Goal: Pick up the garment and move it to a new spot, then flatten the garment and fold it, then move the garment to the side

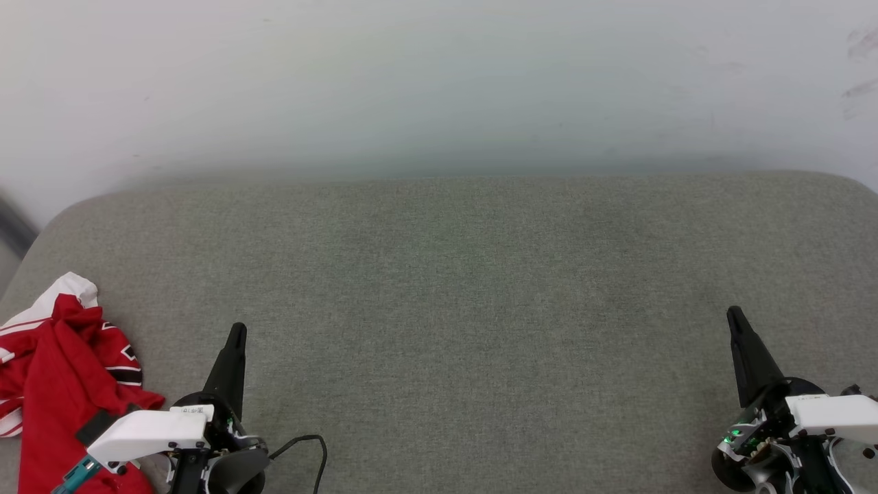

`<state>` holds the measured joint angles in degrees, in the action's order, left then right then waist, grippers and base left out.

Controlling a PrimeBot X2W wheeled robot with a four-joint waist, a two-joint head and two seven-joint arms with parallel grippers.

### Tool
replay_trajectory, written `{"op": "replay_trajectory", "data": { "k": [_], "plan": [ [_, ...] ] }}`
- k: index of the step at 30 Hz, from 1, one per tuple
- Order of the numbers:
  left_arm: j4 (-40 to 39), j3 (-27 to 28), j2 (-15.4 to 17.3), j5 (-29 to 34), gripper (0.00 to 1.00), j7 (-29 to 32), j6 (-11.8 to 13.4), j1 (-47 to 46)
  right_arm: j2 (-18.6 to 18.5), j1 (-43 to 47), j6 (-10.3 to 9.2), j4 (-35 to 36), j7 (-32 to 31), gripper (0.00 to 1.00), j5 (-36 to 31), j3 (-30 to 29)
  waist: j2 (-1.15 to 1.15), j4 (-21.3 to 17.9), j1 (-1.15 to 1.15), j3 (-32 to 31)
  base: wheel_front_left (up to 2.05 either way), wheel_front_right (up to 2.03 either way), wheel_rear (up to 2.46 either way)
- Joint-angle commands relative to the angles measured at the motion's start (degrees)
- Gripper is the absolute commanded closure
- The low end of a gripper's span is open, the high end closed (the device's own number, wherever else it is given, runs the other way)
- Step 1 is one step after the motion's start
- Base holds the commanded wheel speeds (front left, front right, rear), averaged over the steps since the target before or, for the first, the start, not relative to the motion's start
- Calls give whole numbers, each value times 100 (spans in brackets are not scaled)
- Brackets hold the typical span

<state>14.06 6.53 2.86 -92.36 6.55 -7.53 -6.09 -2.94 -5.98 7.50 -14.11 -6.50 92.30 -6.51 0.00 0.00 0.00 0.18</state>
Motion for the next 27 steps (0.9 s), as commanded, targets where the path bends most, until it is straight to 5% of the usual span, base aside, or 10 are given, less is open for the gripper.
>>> {"op": "replay_trajectory", "data": {
  "k": [1, 27],
  "plan": [
    [-7, 7, -8, 23, 100, -8, -10, -47, 32, -82, -3, 9, 6, 100, 0, 5, 0, 0, 0, 0, 0, 0, 0],
    [-7, 7, -8, 23, 100, -8, -10, -47, 32, -82, -3, 9, 6, 100, 0, 5, 0, 0, 0, 0, 0, 0, 0]
  ]
}}
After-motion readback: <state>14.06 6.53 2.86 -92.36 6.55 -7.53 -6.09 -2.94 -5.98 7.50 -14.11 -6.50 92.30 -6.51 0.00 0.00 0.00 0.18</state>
